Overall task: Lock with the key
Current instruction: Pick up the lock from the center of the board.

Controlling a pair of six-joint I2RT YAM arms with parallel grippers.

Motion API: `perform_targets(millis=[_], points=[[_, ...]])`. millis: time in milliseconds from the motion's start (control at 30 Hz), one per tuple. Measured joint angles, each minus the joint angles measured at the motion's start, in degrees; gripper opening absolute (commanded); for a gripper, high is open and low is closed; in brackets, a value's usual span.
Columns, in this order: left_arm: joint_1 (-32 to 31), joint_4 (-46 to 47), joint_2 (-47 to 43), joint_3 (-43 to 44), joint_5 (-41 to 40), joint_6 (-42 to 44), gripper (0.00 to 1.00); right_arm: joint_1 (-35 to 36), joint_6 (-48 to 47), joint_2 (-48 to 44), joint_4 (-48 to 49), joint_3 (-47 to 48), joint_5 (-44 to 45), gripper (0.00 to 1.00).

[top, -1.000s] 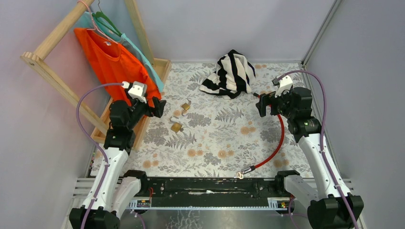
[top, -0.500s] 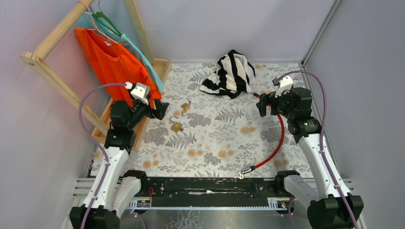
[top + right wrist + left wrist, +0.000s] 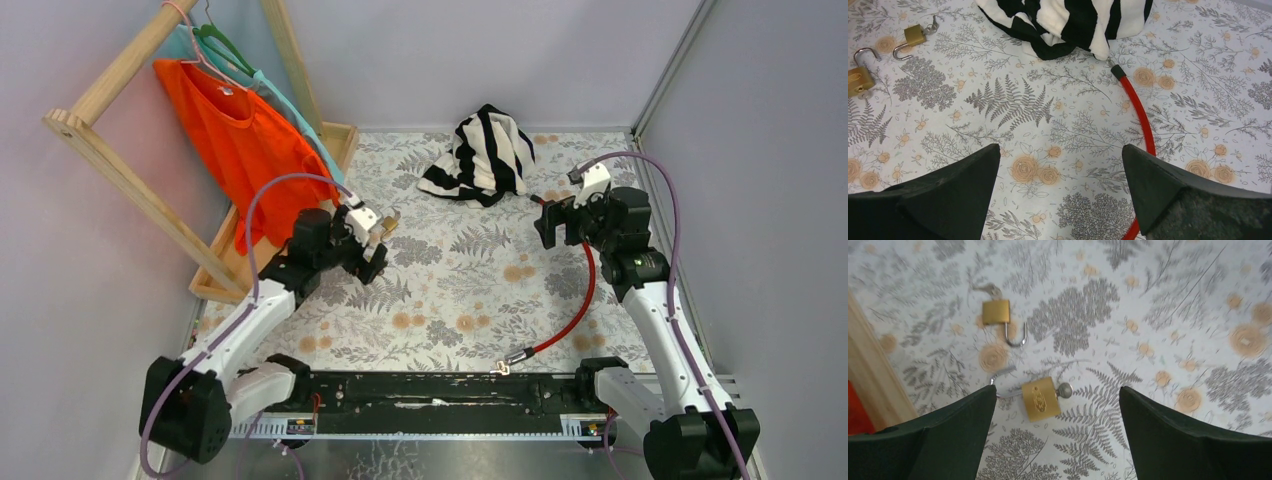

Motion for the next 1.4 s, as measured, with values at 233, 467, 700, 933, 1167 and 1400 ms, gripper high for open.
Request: perform_targets(millis=[233,467,700,933,1167,1400], points=[[-1.51,-5.05,9.31,0.13,-4.92,4.28,0.92,-0.28,-0.70,0.33,0.02,-0.17,-1.36,0.99],[-1.51,-7.67,16.06,1.07,-9.49,4.83,0.82,-0.39,-1.09,1.18,0.02,-0.35,-1.95,0.99],[-1.51,-8.79,22.91,3.93,-11.61,3.06,0.77,-0.42,-1.36,1.25,0.02,-0.52,-2.99,0.99],[-1.60,-8.90,28.11,6.80,-12.39,0.96,0.65,-0.44,-1.38,1.25,0.02,-0.55,-3.37,0.99],[-1.77,-8.87,30.60,7.50,-12.22,-0.15,0.50,-0.44,-1.38,1.25,0.02,-0.55,-3.54,0.99],[-1.75,-8.37,30.29,7.39,-11.65,-0.79,0.11,-0.44,-0.85,1.49,0.22,-0.55,-4.92,0.99]])
